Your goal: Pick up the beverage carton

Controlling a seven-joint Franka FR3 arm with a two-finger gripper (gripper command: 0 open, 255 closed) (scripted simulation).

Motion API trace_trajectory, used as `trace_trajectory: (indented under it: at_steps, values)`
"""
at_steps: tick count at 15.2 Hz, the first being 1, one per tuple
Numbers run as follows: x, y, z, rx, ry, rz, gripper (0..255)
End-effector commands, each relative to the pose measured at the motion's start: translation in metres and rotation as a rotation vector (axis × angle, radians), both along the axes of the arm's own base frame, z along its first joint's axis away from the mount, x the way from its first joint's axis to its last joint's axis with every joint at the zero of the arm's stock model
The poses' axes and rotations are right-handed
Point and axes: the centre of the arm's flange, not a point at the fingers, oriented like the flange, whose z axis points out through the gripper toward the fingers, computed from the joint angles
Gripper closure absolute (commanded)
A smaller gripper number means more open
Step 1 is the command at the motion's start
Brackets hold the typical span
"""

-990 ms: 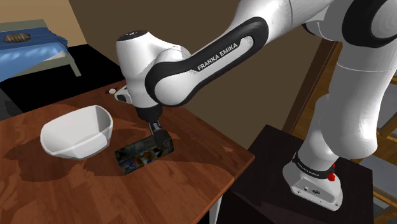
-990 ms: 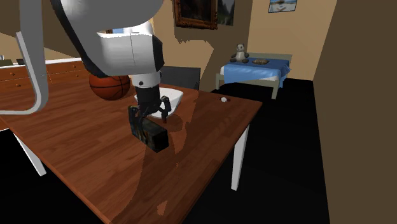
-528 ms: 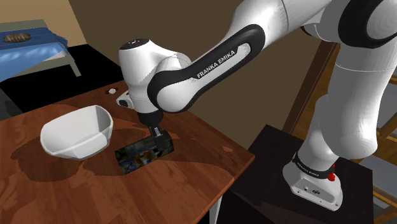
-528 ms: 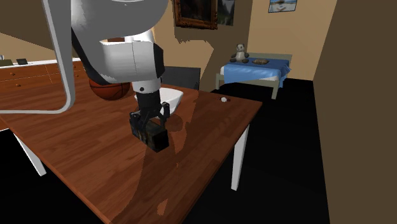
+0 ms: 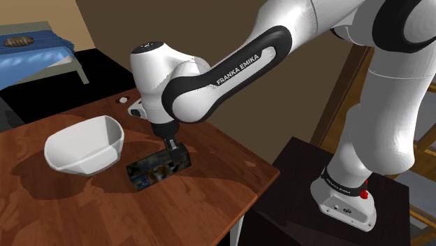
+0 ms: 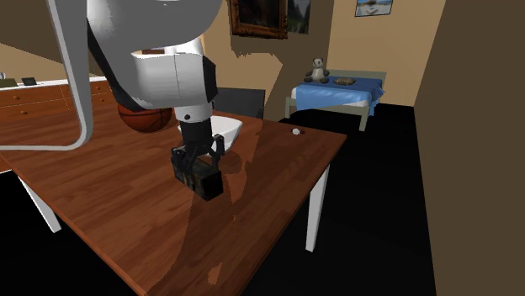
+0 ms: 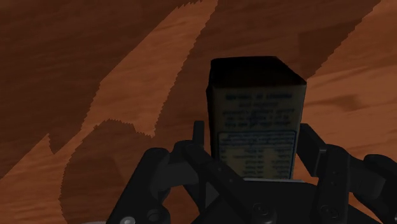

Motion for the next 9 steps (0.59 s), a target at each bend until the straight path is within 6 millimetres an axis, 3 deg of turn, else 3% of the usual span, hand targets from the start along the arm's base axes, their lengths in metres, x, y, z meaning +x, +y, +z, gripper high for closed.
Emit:
trace_trajectory:
  at_steps: [1,9]
  values:
    - [0.000,0.001,0.008,0.000,0.000,0.000,255]
    - [0.000,0.001,0.050,0.000,0.000,0.000,255]
